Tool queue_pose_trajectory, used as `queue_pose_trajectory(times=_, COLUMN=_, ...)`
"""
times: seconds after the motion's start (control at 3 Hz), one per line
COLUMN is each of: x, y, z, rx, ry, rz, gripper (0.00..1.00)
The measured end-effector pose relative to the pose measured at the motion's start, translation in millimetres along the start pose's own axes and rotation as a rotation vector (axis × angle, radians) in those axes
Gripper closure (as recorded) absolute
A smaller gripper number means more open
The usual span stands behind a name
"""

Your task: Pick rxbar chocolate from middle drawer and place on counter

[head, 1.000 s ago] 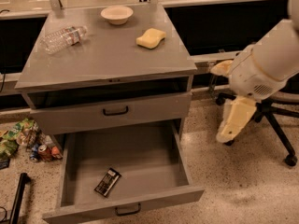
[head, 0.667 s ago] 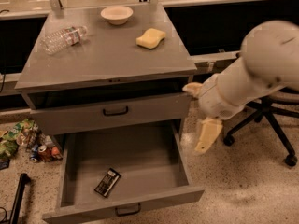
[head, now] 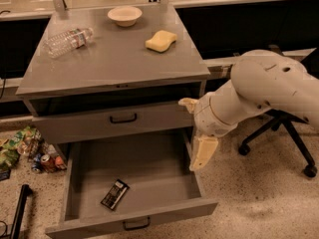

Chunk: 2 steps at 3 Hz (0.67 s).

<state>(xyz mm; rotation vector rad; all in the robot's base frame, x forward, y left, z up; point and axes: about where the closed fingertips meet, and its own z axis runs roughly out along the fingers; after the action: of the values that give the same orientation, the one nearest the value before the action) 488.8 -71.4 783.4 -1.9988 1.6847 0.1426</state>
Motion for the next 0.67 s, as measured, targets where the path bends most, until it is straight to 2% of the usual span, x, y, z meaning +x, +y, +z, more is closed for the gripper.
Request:
queue_pose_trajectory(times=0.33, x=-8, y=7, z=36, rx=-0.076, ry=-0.048, rz=-0.034, gripper=0.0)
queue_pose_trajectory(times=0.67, x=-31, y=20, z=112, rx=-0.217, ry=-0.139, rz=-0.152, gripper=0.0)
